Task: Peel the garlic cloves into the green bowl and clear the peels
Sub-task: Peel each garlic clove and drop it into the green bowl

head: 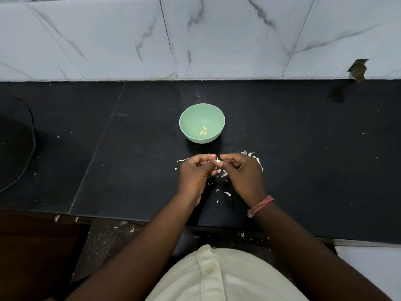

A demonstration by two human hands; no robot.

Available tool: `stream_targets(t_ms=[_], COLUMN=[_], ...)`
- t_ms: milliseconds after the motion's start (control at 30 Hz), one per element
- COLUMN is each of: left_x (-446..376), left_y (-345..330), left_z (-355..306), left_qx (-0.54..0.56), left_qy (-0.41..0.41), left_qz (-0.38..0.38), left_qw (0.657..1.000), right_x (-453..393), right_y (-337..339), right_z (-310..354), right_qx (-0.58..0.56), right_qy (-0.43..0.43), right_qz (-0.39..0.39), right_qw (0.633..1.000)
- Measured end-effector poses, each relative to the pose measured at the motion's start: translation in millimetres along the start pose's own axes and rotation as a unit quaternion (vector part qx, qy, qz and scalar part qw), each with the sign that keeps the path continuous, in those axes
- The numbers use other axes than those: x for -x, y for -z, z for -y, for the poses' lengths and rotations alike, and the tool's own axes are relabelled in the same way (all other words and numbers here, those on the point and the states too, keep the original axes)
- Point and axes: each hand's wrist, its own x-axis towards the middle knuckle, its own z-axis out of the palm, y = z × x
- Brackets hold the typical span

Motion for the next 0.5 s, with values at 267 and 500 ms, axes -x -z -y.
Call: stream_targets(t_ms=[267,500], left_x=[-1,-3], left_y=[14,20], left_z=[-12,-17], left_qx=[-0.005,0.077], left_qy=[0.054,0.122], left_qz=[0.033,0.056], left_qw=[0.998,0.988], right_x=[8,12], right_y=[-9,-18], right_z=[9,12], right_qx=[-0.107,-0.152], right_qy=[-0.046,-0.057], right_qz=[0.046,0.000], right_qw=[0.992,0.987])
